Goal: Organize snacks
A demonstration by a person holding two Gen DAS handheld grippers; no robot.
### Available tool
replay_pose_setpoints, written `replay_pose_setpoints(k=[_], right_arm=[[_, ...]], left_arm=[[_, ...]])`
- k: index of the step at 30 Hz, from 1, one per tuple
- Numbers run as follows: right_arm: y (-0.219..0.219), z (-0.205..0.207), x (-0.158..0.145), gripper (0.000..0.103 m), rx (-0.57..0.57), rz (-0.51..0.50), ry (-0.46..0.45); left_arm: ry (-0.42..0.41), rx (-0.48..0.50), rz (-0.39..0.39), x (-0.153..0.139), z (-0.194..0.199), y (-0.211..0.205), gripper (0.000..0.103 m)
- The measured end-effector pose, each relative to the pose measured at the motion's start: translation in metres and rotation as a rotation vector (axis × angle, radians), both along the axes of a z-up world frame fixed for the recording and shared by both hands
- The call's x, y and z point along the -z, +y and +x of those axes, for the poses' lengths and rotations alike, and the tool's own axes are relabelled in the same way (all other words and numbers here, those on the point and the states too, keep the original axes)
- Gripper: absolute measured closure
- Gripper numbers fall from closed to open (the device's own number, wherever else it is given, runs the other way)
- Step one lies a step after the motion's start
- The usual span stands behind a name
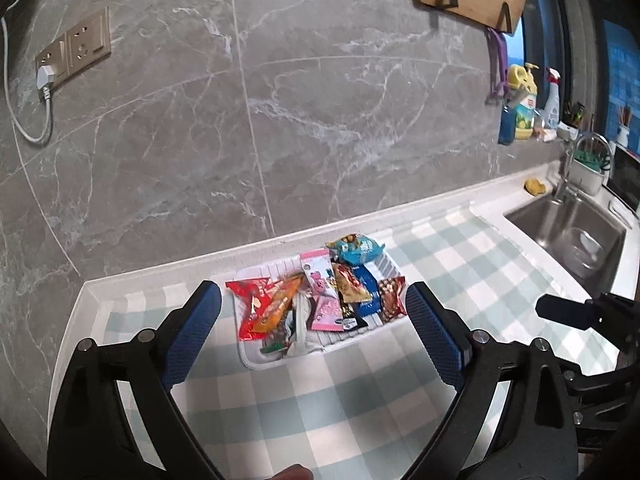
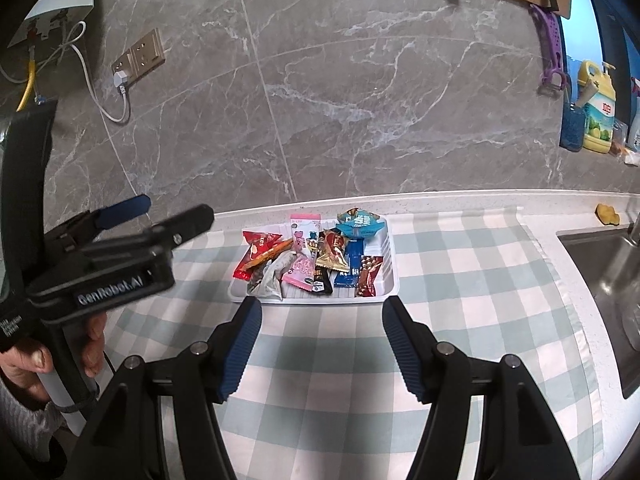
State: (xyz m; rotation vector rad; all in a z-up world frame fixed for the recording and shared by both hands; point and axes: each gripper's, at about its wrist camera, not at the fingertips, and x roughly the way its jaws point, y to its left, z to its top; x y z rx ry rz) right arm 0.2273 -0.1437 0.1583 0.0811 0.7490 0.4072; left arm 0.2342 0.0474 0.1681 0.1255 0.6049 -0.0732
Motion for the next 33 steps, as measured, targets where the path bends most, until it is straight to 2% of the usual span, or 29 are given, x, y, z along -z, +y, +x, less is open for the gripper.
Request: replay_pose_setpoints(k=[7,33], right_arm=[[-0.002,-0.001,0.004,0.037,0.016,-0.003,0.012],[0.001,0.002,0.008,0.037,0.016,-0.005,0.026]], left_arm=[[0.008,0.004,0.021,0.006,0.001,-0.005,0.009],[0.019,-0.034,0.022,0.013,0.011,-0.002,0.009]])
